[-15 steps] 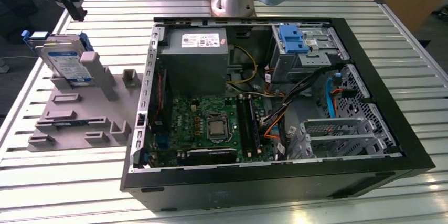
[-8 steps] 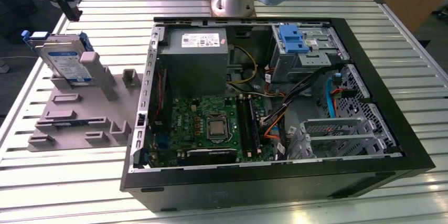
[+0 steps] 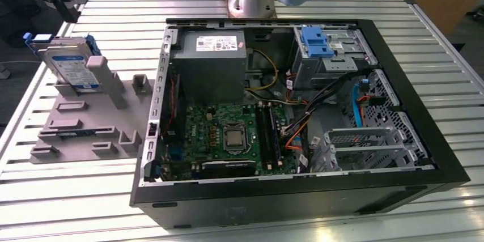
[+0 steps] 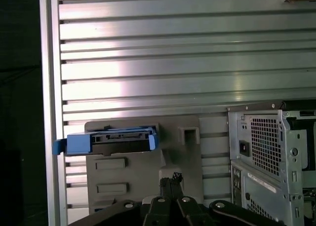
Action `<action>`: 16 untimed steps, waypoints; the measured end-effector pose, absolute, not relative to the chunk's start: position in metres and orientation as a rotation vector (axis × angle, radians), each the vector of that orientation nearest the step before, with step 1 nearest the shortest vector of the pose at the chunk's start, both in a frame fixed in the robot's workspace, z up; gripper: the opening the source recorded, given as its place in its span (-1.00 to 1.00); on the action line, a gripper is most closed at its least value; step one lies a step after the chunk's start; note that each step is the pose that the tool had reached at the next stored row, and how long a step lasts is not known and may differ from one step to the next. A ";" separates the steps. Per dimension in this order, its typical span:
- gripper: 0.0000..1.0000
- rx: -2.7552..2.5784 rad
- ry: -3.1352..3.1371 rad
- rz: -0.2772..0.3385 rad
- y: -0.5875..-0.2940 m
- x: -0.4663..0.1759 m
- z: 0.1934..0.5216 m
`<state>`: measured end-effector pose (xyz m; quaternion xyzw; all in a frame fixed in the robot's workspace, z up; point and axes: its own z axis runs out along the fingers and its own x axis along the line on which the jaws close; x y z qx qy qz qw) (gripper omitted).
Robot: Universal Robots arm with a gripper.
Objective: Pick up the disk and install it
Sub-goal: 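Reach for the disk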
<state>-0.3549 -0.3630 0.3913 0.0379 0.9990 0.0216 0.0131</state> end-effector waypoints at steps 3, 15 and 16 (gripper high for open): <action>-0.79 0.118 3.113 0.067 -0.363 -0.364 0.391; -0.79 0.118 3.113 0.067 -0.356 -0.414 0.390; -0.79 0.118 3.113 0.067 -0.356 -0.415 0.390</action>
